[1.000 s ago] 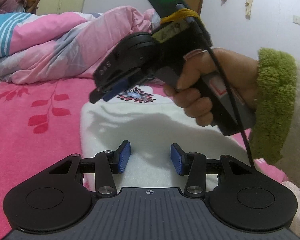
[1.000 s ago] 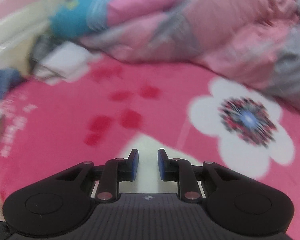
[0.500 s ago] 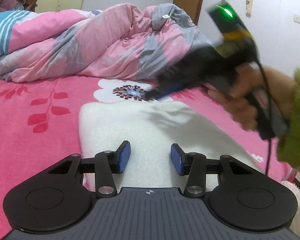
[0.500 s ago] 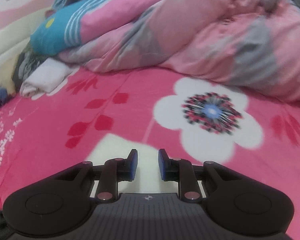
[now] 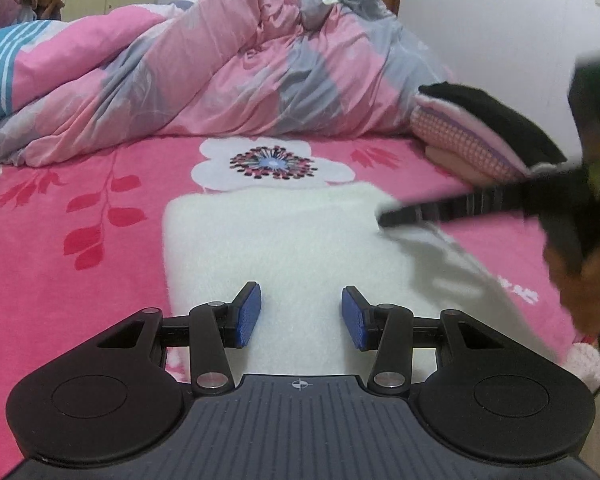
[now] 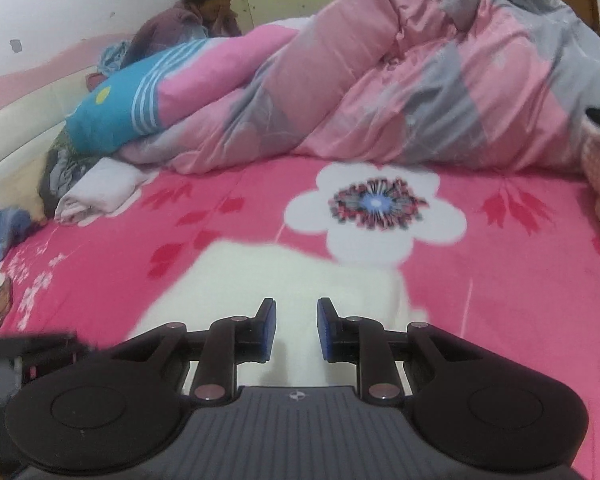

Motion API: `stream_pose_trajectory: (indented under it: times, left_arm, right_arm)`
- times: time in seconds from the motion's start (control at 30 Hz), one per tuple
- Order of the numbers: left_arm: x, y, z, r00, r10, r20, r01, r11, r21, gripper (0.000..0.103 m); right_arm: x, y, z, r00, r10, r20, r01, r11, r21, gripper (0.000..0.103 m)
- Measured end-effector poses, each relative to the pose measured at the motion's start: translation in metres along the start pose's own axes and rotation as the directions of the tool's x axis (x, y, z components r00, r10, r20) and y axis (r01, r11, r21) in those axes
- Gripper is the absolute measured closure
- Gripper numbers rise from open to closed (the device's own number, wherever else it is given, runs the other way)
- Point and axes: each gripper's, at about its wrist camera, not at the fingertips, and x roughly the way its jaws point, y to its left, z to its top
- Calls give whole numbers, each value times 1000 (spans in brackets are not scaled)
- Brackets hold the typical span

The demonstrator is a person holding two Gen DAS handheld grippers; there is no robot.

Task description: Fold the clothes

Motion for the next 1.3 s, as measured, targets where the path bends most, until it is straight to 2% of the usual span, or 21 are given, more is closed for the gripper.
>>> stream_pose_trajectory:
  times: [0.03,0.07,0.17,0.3,0.4,0.53,0.57,0.63,0.67,0.73,0.8,0.83,0.93,0.97,1.03,1.13,1.2,1.3]
  left_arm:
    - [1,-2,1,1000,7,-10,-7,1000,4,58]
    - [1,-4,3,1000,19,-20,-19,1000,13,58]
    - [2,-8,6,998,48,-46,-46,998,33,58]
    - [3,-14,10,993,84,-79,-80,996,49,57]
    - [4,-18,12,990,110,-93,-104,993,62,57]
    - [4,-24,12,985,143,-102,-133,987,92,55]
    - [4,-25,12,983,148,-104,-138,986,97,55]
    - [4,-26,13,981,158,-110,-148,984,99,55]
    - [4,-26,14,980,162,-112,-151,984,99,54]
    - [4,-27,14,979,169,-113,-158,982,101,53]
    - [4,-27,15,978,172,-116,-161,982,99,52]
    - [3,-25,16,979,168,-117,-158,983,92,51]
    - [-15,-1,19,993,93,-75,-95,995,-25,47]
    - [-21,10,17,995,83,-49,-86,994,-63,44]
    - [-31,34,10,998,66,-13,-67,988,-136,34]
    - [-24,68,-4,997,-35,-71,20,978,-207,34]
    - [-18,84,-15,988,-136,-75,111,956,-272,33]
    - [-8,105,-21,965,-254,-70,208,896,-392,33]
  right_arm:
    - [3,-4,-8,1000,-18,-14,18,1000,4,81]
    - [2,-7,-14,1000,-13,6,13,1000,9,81]
    - [-13,-1,-13,999,-48,25,47,998,29,80]
    - [-49,20,-25,996,-1,88,6,999,-54,80]
    - [-55,26,-47,997,25,74,-19,997,-78,80]
    - [-64,23,-73,996,6,92,3,996,-91,79]
    - [-69,17,-74,994,12,109,-5,998,-65,78]
    - [-79,3,-73,990,22,143,-22,1000,-7,68]
    - [-84,-4,-73,987,27,160,-31,999,21,67]
    - [-85,-34,-72,984,55,170,-83,984,159,64]
    - [-77,-66,-73,979,107,172,-158,937,313,48]
    - [-71,-82,-73,974,143,173,-202,899,390,34]
    - [-51,-112,-76,962,219,161,-271,806,527,32]
    - [-47,-118,-77,961,232,151,-277,789,548,31]
    - [-40,-125,-80,960,249,125,-275,774,570,28]
    - [-35,-130,-91,963,256,86,-257,773,580,25]
    - [-31,-133,-97,956,281,80,-273,764,585,25]
    - [-28,-134,-96,940,331,81,-315,751,581,16]
